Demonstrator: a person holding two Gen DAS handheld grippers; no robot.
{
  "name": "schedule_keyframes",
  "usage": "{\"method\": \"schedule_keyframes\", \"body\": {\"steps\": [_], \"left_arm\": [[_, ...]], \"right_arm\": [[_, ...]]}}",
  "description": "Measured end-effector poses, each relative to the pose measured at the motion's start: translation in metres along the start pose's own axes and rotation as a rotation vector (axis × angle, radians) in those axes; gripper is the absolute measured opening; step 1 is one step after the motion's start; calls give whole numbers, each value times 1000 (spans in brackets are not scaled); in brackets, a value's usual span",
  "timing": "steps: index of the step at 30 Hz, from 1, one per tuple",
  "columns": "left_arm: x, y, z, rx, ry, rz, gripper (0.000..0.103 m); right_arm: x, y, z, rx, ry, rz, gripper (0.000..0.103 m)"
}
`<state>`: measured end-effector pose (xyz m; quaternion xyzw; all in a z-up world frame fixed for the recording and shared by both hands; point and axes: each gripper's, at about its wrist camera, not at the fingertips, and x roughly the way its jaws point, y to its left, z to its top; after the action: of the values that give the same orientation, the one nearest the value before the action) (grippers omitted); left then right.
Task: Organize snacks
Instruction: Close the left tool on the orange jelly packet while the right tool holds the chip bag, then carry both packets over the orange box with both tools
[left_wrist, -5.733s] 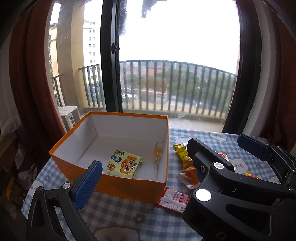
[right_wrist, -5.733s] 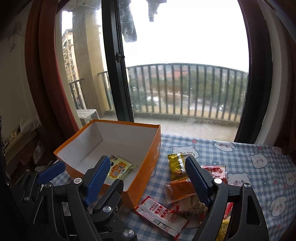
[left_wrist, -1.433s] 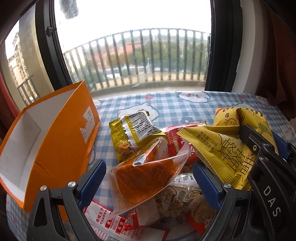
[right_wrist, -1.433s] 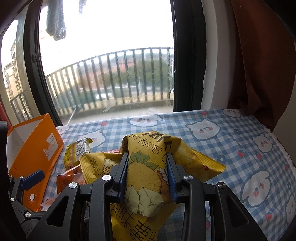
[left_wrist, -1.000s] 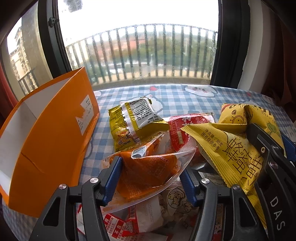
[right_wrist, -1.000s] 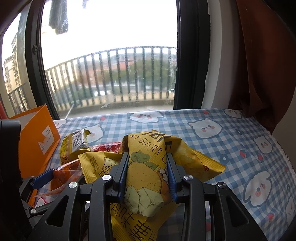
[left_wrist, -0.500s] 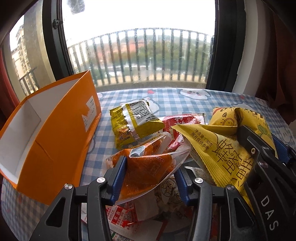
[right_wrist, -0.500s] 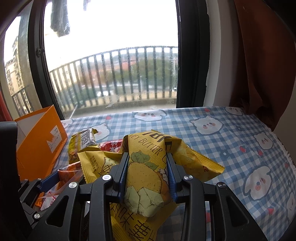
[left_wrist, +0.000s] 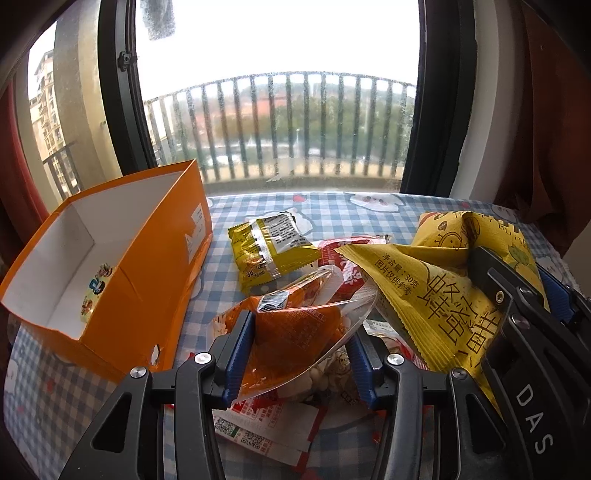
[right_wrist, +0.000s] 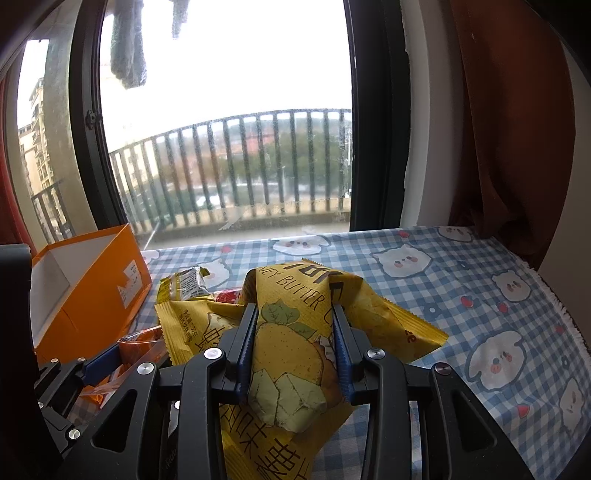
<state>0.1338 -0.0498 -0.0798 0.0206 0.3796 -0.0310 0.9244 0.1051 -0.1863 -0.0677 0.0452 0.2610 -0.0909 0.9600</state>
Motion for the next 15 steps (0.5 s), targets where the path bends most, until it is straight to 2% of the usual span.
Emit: {"method": "schedule_keyframes", "body": {"steps": [15], "left_arm": [[-51,11,-2,-16,-110,7,50]], "right_arm": [[-55,5,5,-5,-101,27,40]]}}
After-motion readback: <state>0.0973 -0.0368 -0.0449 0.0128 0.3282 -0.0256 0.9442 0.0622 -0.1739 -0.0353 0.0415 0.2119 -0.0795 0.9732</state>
